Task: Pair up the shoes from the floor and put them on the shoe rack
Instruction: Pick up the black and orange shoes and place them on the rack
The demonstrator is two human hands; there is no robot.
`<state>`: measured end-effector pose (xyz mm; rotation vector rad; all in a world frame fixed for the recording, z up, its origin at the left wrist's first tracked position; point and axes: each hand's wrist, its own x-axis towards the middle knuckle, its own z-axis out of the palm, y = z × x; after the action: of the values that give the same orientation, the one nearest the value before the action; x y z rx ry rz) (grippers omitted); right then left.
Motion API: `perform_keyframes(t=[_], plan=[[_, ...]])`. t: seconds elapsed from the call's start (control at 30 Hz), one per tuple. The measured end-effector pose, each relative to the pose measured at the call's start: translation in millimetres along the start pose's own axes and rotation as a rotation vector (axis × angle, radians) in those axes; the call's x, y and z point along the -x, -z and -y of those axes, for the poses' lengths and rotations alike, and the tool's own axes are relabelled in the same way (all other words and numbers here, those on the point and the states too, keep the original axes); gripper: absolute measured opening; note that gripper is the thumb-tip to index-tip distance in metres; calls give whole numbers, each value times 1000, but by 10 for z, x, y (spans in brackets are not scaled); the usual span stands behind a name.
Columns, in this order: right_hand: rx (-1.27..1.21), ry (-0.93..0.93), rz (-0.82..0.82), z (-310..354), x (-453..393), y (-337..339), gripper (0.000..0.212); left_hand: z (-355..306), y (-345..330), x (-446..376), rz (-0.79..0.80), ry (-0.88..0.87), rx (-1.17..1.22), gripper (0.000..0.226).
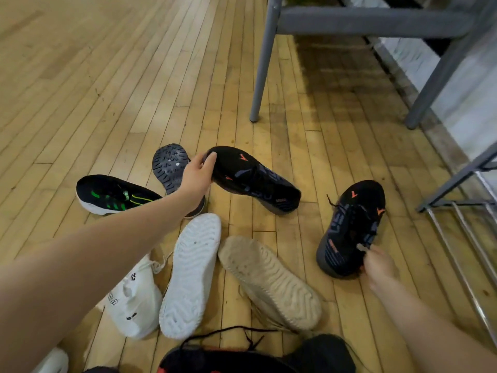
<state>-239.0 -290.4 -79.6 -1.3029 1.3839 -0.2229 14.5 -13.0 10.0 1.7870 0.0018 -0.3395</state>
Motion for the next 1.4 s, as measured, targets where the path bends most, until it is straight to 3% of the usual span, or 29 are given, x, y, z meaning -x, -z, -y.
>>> perform_keyframes(t=[0.1,0.27,0.4,0.6,0.73,1.07,1.17,1.4], plan=[[9,17,22,-18,-28,230,35,-181,-307,-6,138,4,-14,45],[48,28,71,-5,5,495,34,-179,-980,87,409,158,-12,63],[120,75,66,-58,167,451,30,-84,-1372,138,415,173,58,48],[249,64,103,-168,363,246,31,361,-1556,430,634,228,-341,55],[305,65,61,-192,384,209,30,582,-1534,483,575,159,-533,53],[392,172,46,-164,480,290,26,622,-1478,429,388,96,-495,32],[341,173,25,-175,498,310,27,615,-1468,464,430,116,-496,32],[131,142,36,-114,587,293,26,645,-1481,596,457,318,-495,57]])
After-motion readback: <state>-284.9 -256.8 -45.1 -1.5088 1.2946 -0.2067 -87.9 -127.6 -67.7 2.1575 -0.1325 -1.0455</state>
